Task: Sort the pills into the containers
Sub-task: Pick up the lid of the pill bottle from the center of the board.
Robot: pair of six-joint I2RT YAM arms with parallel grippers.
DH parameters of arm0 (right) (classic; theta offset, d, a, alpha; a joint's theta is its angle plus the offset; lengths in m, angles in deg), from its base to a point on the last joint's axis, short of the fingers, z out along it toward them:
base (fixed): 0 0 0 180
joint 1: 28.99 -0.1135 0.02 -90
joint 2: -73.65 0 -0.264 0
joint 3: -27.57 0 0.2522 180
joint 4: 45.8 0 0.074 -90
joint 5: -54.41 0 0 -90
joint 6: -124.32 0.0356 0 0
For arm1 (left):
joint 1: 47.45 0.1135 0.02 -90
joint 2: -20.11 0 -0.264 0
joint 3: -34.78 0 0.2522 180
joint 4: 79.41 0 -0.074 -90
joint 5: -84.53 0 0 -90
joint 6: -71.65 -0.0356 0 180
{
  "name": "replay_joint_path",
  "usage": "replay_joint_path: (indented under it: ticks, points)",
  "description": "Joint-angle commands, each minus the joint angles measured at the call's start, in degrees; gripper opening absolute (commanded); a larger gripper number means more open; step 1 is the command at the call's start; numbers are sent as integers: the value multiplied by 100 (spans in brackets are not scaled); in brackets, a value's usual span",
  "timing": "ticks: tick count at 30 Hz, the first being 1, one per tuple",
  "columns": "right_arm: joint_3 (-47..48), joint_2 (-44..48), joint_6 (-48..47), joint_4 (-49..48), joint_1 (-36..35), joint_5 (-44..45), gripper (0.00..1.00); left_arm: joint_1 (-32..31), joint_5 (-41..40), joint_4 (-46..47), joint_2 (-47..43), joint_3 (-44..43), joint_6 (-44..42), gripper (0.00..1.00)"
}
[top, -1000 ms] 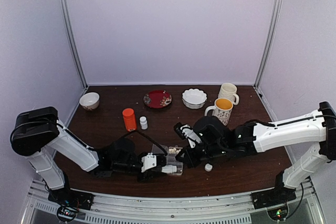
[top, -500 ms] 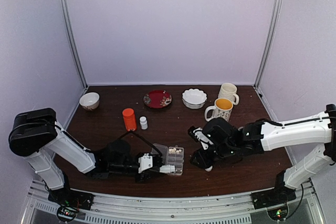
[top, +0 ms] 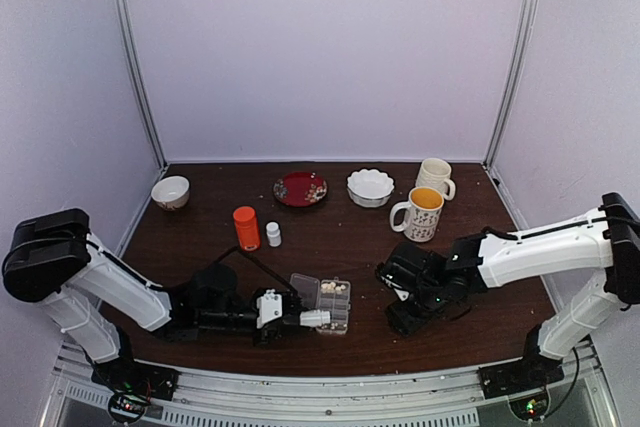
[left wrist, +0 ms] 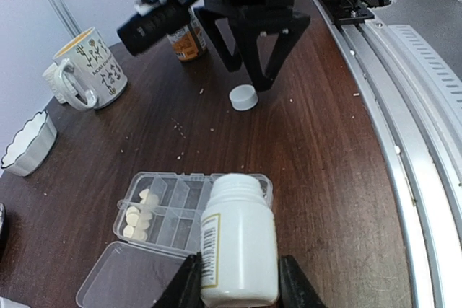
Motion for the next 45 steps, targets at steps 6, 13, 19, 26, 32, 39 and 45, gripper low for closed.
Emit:
replay_joint_path:
  ticks: [6, 13, 19, 26, 32, 39, 45]
  points:
    - [261, -473, -79, 279, 159, 70, 53, -14, 38, 280, -682, 83, -7, 0]
    - [404, -630, -141, 180, 197, 53, 51, -8, 125, 412, -1128, 72, 191, 0]
    - [544, -872, -185, 207, 205, 47, 44, -13, 99, 758, -1607, 159, 426, 0]
    - [586, -923, -195, 334, 206, 123, 36, -14, 22, 729, -2602, 245, 575, 0]
    - [594, -949, -200, 220, 206, 63, 31, 1, -12, 868, -3366, 313, 670, 0]
    - [633, -885, -229, 188, 206, 31, 24, 23, -174, 1344, -4254, 536, 794, 0]
    - [622, -914, -270, 119, 206, -28, 24, 36, -316, 1694, -4848, 783, 808, 0]
